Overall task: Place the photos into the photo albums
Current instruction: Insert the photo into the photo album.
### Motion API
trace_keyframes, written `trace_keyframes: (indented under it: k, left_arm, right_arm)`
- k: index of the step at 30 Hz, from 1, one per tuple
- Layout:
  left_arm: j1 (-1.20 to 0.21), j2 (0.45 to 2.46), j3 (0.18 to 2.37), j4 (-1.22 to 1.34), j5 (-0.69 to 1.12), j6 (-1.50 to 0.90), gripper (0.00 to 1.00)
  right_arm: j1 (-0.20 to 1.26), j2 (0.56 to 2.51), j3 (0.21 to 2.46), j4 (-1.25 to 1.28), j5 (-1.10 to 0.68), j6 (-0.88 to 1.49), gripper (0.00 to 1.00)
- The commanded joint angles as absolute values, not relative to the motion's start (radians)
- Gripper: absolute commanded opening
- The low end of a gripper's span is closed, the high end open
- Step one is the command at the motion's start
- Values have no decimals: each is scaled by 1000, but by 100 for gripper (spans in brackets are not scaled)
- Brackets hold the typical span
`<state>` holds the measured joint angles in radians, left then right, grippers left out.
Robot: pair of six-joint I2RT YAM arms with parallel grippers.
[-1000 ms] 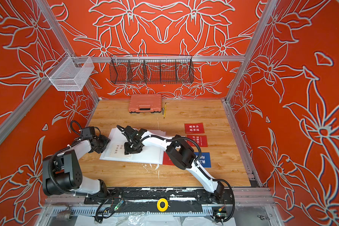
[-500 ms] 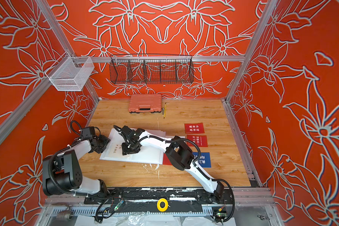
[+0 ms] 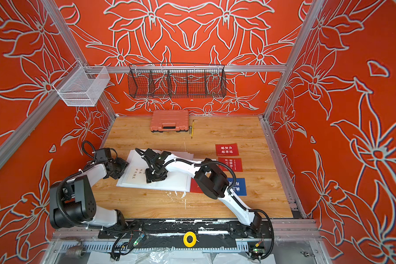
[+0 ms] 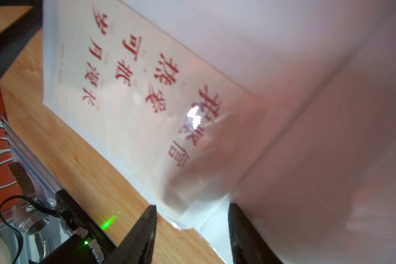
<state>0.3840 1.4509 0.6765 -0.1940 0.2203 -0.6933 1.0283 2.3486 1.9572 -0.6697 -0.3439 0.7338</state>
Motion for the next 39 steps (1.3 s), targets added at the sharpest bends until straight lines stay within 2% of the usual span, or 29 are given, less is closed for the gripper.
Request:
trace_keyframes:
  k: [1,18,25,32,39]
  left_arm:
    - [372,1454,657,-271,249,-709,57]
    - [371,1450,658,-281,242,-703,57]
    - [371,1442,663,-285,247,-704,57]
    - [371,1408,682,-312,240,-683,61]
    - [371,1302,717,-369,205,-674,78]
  right_arm:
    - [1011,2300,1927,-656,-310,718,54]
    - [1002,2440,2132,-704,-342,725,53]
    - [997,2435,2138,-707,-356,712,53]
    - [974,2206,1901,-600,-369,646,55]
    - [920,1959,1608,-470,-425,608,61]
